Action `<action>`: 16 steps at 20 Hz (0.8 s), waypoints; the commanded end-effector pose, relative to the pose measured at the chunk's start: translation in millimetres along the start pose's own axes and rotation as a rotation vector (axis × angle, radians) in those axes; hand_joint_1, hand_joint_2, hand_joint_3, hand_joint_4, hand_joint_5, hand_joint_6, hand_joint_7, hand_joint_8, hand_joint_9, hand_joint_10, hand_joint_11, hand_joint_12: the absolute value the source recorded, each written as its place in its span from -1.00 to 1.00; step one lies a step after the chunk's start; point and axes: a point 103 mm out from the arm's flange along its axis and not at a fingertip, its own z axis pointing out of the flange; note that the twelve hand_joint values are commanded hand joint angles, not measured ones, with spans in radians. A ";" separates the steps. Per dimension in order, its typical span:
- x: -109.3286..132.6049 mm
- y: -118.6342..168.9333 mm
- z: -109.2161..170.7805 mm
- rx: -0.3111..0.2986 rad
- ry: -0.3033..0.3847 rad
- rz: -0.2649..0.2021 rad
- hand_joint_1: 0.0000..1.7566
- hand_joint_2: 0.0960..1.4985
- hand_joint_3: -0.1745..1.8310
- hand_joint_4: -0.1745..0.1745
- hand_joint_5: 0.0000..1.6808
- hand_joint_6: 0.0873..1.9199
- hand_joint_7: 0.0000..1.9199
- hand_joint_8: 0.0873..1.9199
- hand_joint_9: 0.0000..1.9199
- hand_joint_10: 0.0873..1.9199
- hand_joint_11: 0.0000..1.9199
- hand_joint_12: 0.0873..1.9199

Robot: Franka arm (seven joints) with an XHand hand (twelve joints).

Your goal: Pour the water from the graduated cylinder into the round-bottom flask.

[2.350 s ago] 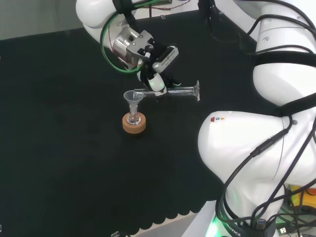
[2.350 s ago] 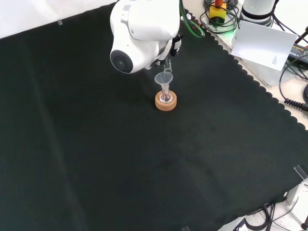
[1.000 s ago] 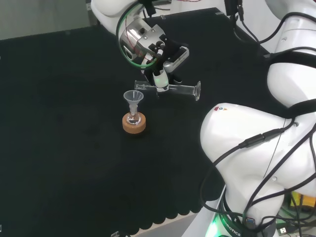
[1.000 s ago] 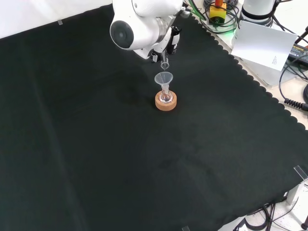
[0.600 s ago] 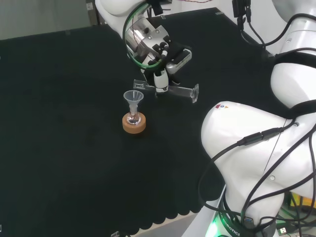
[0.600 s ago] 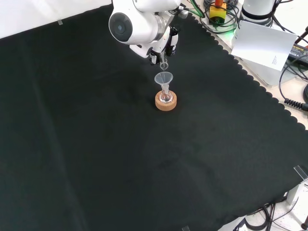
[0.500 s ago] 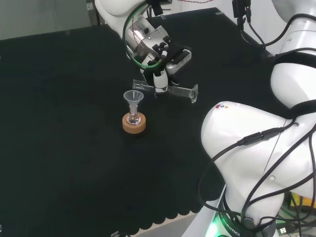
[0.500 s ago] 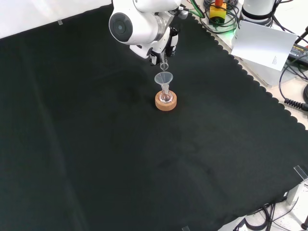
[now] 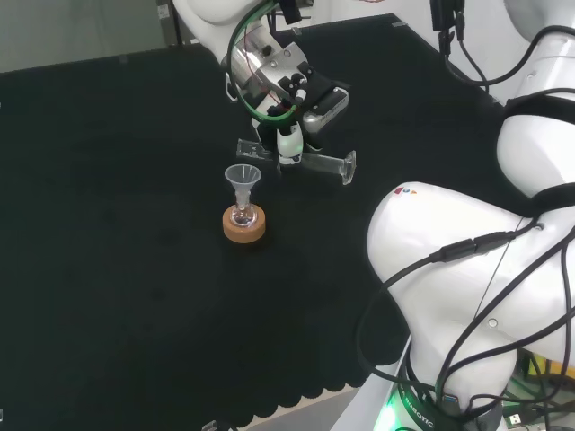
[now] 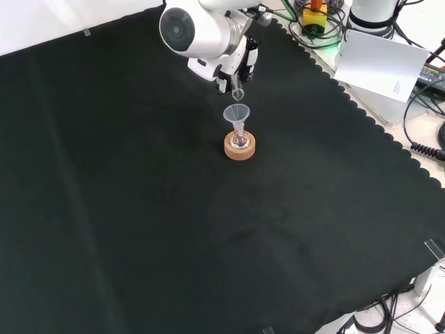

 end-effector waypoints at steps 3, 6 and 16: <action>-14.8 -7.1 4.4 -0.168 0.088 -0.033 0.30 0.52 -0.83 -1.00 0.07 0.14 0.27 -0.71 0.43 -1.00 0.22 -0.20; -24.5 -10.7 7.8 -0.269 0.145 -0.065 0.30 0.52 -0.83 -1.00 0.07 0.14 0.27 -0.71 0.43 -1.00 0.22 -0.20; -48.0 5.5 18.0 -0.413 0.288 -0.173 0.30 0.52 -0.83 -1.00 0.07 0.14 0.27 -0.71 0.43 -1.00 0.22 -0.20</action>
